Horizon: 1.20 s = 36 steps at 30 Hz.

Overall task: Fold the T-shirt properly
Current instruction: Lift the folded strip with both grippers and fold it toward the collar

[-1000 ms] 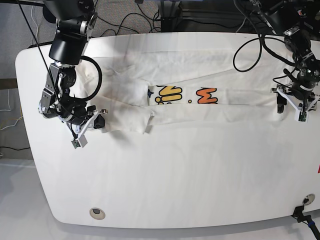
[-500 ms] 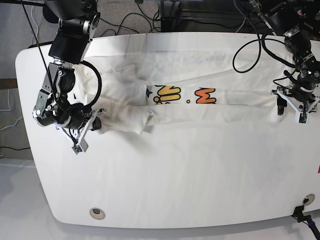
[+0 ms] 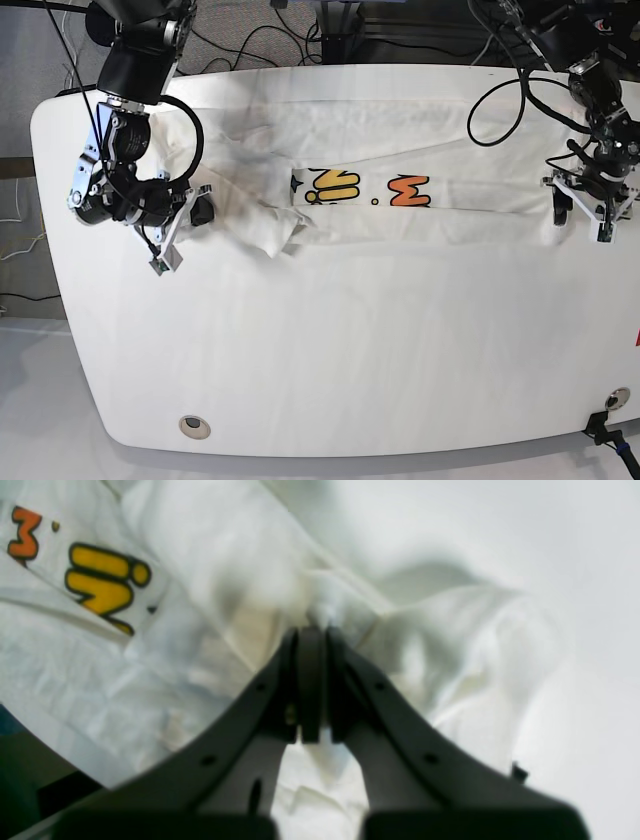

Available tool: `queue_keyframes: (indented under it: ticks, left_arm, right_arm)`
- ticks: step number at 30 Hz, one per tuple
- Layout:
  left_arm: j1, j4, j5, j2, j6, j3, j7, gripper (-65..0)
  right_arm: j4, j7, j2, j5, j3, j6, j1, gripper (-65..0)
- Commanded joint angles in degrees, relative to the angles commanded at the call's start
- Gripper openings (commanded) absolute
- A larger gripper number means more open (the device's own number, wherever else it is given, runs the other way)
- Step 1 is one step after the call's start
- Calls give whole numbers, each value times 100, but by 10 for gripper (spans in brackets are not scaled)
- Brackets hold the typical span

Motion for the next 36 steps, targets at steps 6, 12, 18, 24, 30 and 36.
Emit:
queue_keyframes:
  ticks: [6,12,18,24,30,36]
  left_arm:
    - [-132,-35,-141,114,0,-18,9,-249]
    - [-738,-1011,-246,105,-26,-440,18,-249]
    - [-1020,-1644,-255,123,-35,-589,18,-249]
    - [-1055,-1899,-255,141,-44,-580,18,-249]
    - [-1055,-1899,-255,220,-44,-571,18,-283]
    - [-1055,-1890,-255,220,-44,-563,18,-613]
  right_arm:
    - [0,0,0,-9,0,0,-9,-650]
    - [0,0,-18,-9,-9,0,-9,-650]
    - [0,0,-9,-9,-9,0,0,-650]
    - [0,0,-18,-35,-9,0,26,-650]
    - [0,0,-26,-44,-18,0,35,-650]
    - [0,0,-26,-44,-18,0,35,-650]
